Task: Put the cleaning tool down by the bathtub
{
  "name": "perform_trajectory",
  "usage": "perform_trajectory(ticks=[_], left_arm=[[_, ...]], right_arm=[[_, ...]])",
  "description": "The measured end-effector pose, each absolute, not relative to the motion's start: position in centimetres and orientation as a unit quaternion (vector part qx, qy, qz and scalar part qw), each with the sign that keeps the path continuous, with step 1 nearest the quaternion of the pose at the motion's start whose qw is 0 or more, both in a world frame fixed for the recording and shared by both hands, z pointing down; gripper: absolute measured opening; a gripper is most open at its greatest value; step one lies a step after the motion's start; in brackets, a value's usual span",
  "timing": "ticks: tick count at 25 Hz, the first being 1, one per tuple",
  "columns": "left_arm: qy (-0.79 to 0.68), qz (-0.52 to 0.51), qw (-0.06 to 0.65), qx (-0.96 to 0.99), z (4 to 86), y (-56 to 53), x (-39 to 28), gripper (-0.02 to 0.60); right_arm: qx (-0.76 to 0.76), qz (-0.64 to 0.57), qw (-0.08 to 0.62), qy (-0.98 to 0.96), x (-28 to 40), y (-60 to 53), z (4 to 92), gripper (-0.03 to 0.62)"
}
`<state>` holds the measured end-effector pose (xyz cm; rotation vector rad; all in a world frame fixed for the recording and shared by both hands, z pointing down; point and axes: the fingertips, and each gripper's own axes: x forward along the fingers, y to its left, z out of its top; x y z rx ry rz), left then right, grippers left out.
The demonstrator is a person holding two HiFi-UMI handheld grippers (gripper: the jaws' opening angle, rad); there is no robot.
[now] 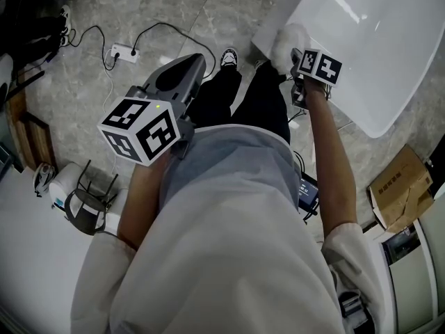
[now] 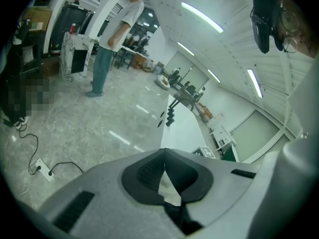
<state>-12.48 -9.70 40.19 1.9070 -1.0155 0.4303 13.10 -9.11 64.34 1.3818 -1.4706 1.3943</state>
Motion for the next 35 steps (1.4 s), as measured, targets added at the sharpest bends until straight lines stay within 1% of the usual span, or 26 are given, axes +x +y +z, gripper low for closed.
perform_trajectory(ticks=[13,23,30,35], left_arm=[[-0.405,0.167,0.449,0.779,39.9,-9.7,-12.4,0.005],[-0.395,0.162,0.443,0.788,39.8,-10.0,-11.9,0.005],[-0.38,0.159,0.436,0.8,39.3,-10.0,-10.7,0.005],[-0.372,0.161,0.426,0.809,38.9,-10.1,-10.0,0.005]], right_arm=[[0.529,0.54,0.324,-0.57,12.7,-8.6,63.5,0.127],[0.533,0.526,0.329,-0.575,13.0,-8.6,62.7,0.127],[0.544,0.522,0.312,-0.578,13.6,-8.3,61.3,0.124],[0.552,0.522,0.293,-0.581,14.0,-8.2,60.2,0.11]])
